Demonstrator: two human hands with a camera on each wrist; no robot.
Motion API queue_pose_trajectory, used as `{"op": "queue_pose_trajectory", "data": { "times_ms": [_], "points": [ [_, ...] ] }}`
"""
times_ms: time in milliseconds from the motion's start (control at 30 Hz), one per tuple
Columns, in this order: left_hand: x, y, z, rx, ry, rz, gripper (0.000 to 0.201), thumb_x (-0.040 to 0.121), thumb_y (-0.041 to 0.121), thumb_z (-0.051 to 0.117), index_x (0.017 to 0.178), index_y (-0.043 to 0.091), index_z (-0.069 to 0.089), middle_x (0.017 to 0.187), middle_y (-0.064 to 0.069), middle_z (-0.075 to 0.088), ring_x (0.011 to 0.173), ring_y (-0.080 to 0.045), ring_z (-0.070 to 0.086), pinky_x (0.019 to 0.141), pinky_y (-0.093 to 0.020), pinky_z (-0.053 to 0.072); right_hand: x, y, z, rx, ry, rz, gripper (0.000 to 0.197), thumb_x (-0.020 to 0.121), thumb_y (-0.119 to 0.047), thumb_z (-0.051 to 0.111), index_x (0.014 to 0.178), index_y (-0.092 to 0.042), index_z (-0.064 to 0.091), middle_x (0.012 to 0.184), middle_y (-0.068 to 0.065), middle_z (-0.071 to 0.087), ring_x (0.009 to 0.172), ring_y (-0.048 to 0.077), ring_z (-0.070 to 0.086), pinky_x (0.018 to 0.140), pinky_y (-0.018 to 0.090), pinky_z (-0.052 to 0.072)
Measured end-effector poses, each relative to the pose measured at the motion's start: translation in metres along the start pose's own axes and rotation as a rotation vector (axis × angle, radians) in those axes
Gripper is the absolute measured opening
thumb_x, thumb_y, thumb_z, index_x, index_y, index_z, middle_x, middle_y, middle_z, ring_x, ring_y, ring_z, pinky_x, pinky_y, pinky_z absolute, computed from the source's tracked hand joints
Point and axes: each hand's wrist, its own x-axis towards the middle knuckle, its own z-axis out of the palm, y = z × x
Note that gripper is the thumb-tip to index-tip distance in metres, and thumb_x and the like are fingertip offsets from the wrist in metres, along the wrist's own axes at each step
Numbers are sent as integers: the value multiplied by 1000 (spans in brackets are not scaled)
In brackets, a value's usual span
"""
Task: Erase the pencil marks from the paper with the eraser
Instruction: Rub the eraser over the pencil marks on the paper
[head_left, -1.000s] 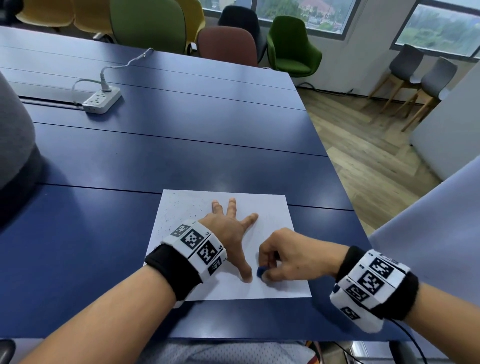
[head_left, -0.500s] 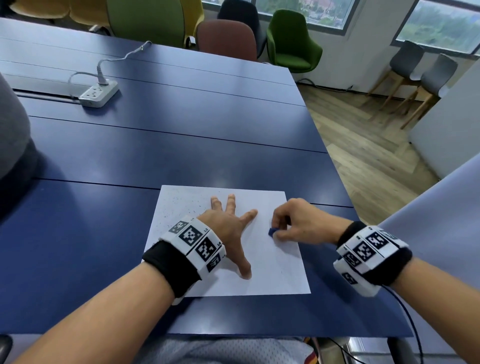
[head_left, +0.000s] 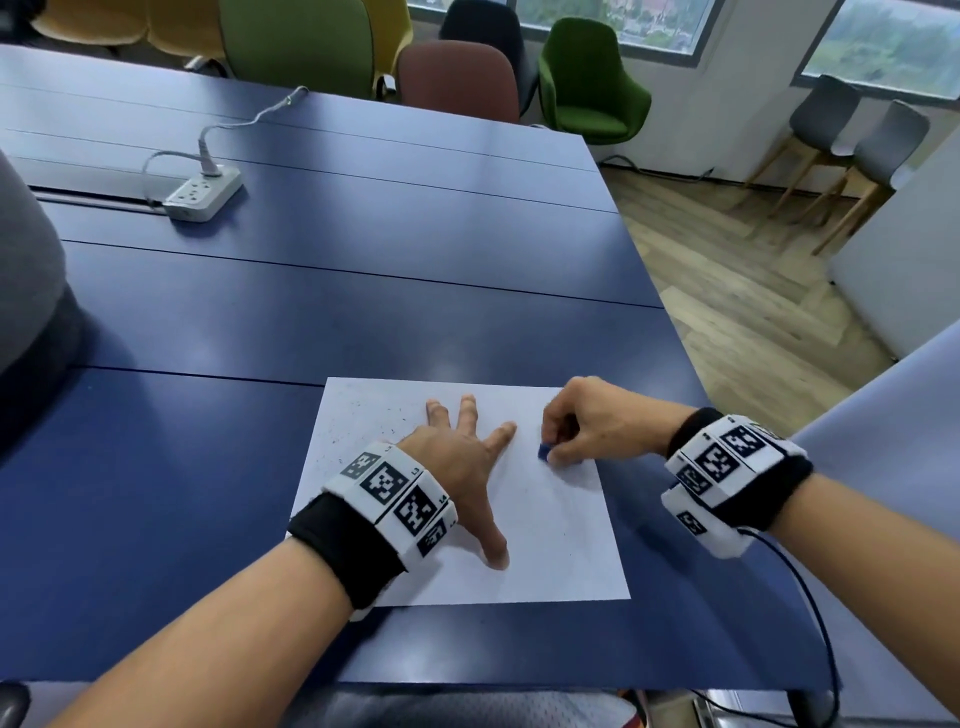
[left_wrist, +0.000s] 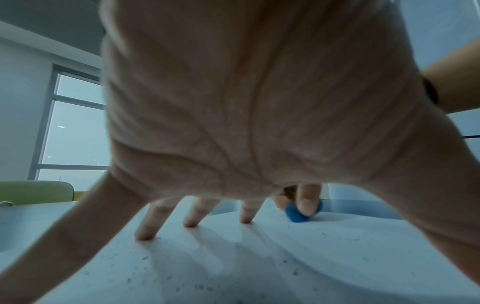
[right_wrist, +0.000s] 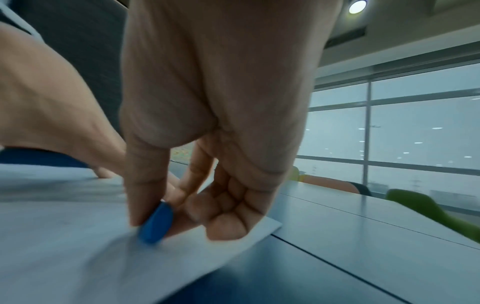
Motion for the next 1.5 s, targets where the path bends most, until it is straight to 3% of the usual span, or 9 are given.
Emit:
{"op": "queue_pose_trajectory", "data": {
  "times_ms": [167, 367, 600, 733, 900, 1100, 1233, 1400, 1500],
  "points": [
    [-1, -2, -1, 22, 11, 25, 136, 47, 74, 80, 151, 43, -2, 161, -8, -8, 146, -42, 0, 103, -61, 38, 10, 5, -9, -71, 68, 13, 6, 77, -23, 72, 82, -20, 71, 76, -5, 69, 62, 6, 59, 59, 21, 47],
    [8, 5, -7, -18, 126, 30, 87, 64, 73, 71, 130, 31, 33, 135, -9, 28, 121, -41, 31, 80, -64, 49, 9, 14, -10, 7, 172, 37, 9, 85, -16, 66, 93, -15, 70, 77, 0, 65, 57, 9, 58, 54, 21, 49],
    [21, 4, -7, 83, 159, 22, 115, 59, 80, 68, 151, 37, 14, 148, -15, 20, 126, -44, 29, 98, -46, 44, 10, 16, -4, 19, 194, -19, 7, 79, -21, 75, 80, -15, 71, 74, 1, 69, 62, 12, 60, 58, 24, 50],
    [23, 5, -8, 102, 155, 16, 120, 57, 81, 68, 152, 36, 11, 152, -17, 16, 129, -46, 27, 101, -45, 39, 2, 5, -4, 27, -82, -71, 7, 75, -13, 75, 81, -16, 73, 70, 10, 71, 57, 15, 61, 61, 25, 51],
    [24, 4, -9, 93, 163, 14, 121, 53, 81, 70, 149, 27, 20, 149, -14, 22, 128, -42, 29, 97, -45, 45, 23, 13, -12, 139, 176, -48, 5, 77, -10, 75, 81, -9, 73, 74, 11, 71, 57, 13, 58, 56, 21, 47],
    [22, 3, -11, 119, 173, 14, 123, 53, 83, 69, 149, 23, 21, 150, -14, 24, 127, -40, 30, 96, -42, 42, 15, 14, -14, 181, -121, -52, 8, 73, -6, 78, 78, -11, 76, 76, 9, 73, 63, 23, 57, 63, 31, 49],
    [22, 3, -11, 113, 172, 19, 122, 53, 82, 69, 149, 23, 21, 148, -13, 25, 127, -40, 30, 96, -42, 42, 20, 19, -12, 251, 119, -24, 6, 74, -10, 80, 76, -7, 74, 63, 6, 68, 54, 12, 54, 56, 26, 45],
    [21, 5, -14, 134, 154, 16, 122, 54, 82, 69, 149, 23, 21, 148, -12, 25, 124, -38, 31, 94, -41, 42, 9, 13, -12, 171, -128, -68, 8, 74, -6, 78, 81, -8, 75, 74, 15, 71, 59, 17, 58, 61, 26, 50],
    [21, 6, -15, 119, 150, 22, 120, 54, 80, 71, 148, 24, 22, 146, -11, 26, 123, -36, 32, 92, -40, 43, 21, 12, -17, 146, 11, -41, 8, 74, -13, 77, 81, -10, 74, 68, 13, 70, 55, 13, 59, 61, 34, 52]
  ]
}}
